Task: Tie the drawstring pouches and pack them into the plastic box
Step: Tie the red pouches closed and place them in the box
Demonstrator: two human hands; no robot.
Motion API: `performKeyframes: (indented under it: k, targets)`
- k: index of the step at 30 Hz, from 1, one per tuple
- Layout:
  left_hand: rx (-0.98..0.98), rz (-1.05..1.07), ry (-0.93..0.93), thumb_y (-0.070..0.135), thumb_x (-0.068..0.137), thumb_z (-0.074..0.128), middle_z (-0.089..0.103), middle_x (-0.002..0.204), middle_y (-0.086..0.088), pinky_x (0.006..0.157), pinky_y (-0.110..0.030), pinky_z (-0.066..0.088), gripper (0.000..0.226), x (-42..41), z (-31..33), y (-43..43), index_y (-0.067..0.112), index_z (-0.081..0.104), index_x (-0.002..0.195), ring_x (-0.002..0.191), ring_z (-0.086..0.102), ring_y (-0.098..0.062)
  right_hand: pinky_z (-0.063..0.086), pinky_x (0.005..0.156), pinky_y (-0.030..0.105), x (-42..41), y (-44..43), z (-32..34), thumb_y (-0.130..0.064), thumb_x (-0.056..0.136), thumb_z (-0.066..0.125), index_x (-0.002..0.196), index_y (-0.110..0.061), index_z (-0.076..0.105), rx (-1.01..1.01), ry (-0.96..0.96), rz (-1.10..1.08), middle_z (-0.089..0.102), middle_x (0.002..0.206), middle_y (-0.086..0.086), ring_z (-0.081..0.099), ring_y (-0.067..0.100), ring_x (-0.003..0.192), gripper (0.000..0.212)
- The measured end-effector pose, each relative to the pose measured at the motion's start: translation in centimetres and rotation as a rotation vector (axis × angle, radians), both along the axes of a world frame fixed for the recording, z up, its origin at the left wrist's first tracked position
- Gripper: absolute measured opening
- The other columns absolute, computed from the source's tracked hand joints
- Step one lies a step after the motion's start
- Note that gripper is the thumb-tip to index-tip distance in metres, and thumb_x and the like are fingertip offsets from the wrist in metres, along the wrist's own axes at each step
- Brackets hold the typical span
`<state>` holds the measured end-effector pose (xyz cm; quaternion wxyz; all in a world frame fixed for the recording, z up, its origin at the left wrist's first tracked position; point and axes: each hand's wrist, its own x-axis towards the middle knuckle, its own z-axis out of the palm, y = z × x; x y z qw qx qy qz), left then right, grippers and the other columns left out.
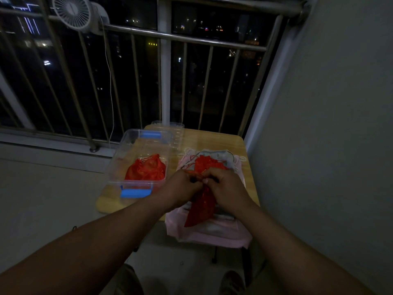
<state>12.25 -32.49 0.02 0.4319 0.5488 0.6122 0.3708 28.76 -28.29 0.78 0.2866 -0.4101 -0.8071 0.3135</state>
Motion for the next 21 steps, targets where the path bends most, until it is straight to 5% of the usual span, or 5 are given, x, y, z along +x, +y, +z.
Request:
performKeyframes:
  k: [4,11,16,21]
  targets:
    - [-0.116,-0.047,-0.226,0.01,0.098,0.064,0.076,0.091,-0.01,0.08,-0.04,0.063,0.012,-0.7,0.7,-0.2,0.008,0.073,0.106,0.081,0.073,-0.024,0.045,0.076,0.009,0.4,0.1,0.1,-0.009,0.098,0.063,0.102,-0.018,0.075,-0.022,0.063,0.005,0.074,0.096,-0.01,0.064,-0.002,0.091,0.016]
    - [-0.112,-0.054,-0.229,0.009,0.1,0.06,0.074,0.095,-0.013,0.069,-0.032,0.061,0.018,0.1,0.3,-0.4,0.01,0.066,0.117,0.078,0.073,-0.02,0.048,0.081,0.012,0.2,0.1,-0.2,-0.009,0.098,0.063,0.108,-0.017,0.076,-0.098,0.049,0.019,0.075,0.105,-0.008,0.065,-0.002,0.096,0.019]
    - [-0.048,0.046,-0.189,0.013,0.099,0.062,0.075,0.094,-0.02,0.082,-0.051,0.061,0.013,0.5,-1.0,-0.2,0.01,0.073,0.106,0.082,0.072,-0.029,0.044,0.08,0.009,0.0,-0.2,-0.4,-0.011,0.098,0.063,0.108,-0.025,0.076,-0.004,0.0,-0.003,0.074,0.105,-0.013,0.063,-0.005,0.097,0.022]
    - [-0.13,-0.041,-0.27,0.013,0.101,0.063,0.073,0.09,-0.018,0.08,-0.047,0.061,0.014,-0.5,-0.1,-0.2,0.003,0.068,0.109,0.081,0.071,-0.03,0.05,0.08,0.014,0.3,0.1,-0.1,-0.01,0.097,0.064,0.103,-0.02,0.076,-0.019,0.069,-0.027,0.075,0.099,-0.01,0.066,0.0,0.092,0.017]
